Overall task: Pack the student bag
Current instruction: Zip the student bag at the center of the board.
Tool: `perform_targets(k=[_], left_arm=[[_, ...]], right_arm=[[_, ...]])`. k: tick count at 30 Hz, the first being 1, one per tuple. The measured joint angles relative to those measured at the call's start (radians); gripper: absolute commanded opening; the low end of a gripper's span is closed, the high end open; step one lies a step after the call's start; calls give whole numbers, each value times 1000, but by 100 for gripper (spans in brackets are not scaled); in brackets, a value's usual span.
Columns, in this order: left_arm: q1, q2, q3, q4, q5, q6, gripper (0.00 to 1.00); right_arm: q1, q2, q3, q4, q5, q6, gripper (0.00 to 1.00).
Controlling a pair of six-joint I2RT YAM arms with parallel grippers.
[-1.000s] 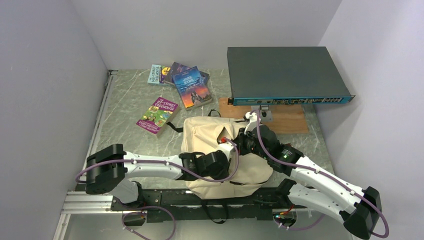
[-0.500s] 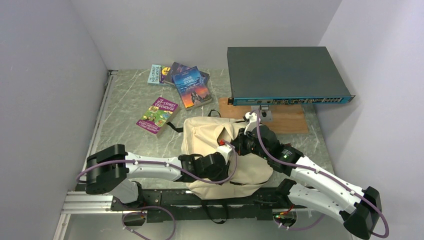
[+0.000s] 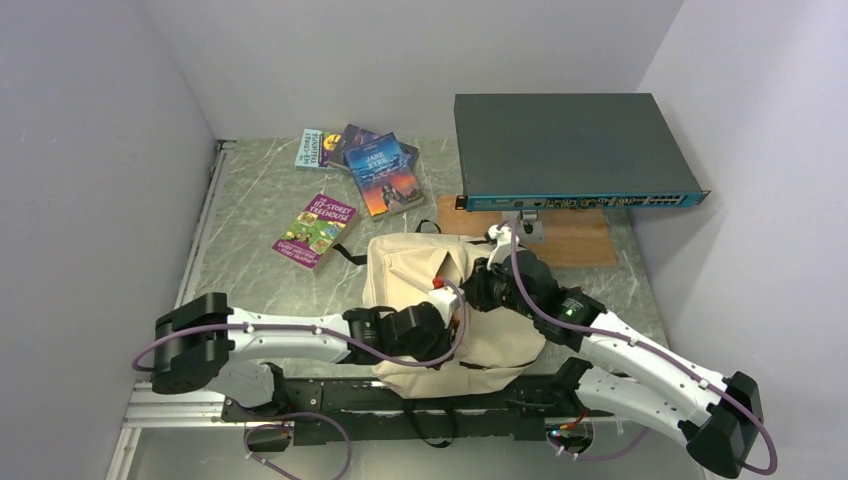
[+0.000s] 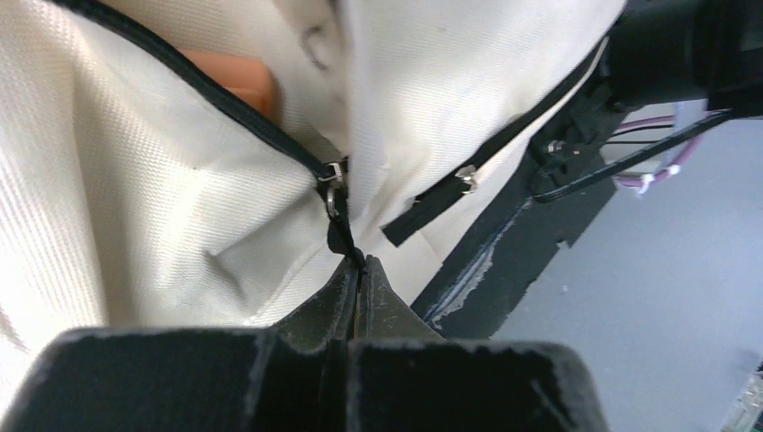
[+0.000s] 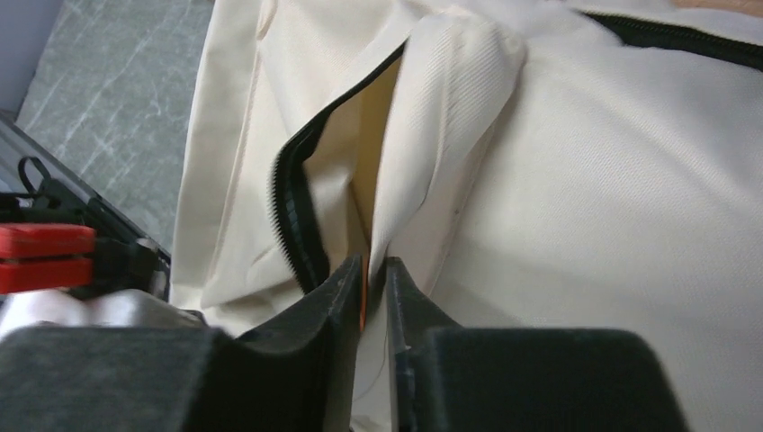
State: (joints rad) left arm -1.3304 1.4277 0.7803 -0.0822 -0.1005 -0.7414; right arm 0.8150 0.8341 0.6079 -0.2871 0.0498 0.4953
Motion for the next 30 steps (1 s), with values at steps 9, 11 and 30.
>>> perform_targets(k=[9,11,30], left_arm=[[13,-51,-44,94,77,-27,0],[33,-67,-76,134,112,-44,0],[203,-71,-311,634,417,-292,0]], right_arm=[[27,-14,2,-80,-68,7,46],[40,-44,-4,-102,-77,19,46],[337,7,-104,-157,189,217,48]])
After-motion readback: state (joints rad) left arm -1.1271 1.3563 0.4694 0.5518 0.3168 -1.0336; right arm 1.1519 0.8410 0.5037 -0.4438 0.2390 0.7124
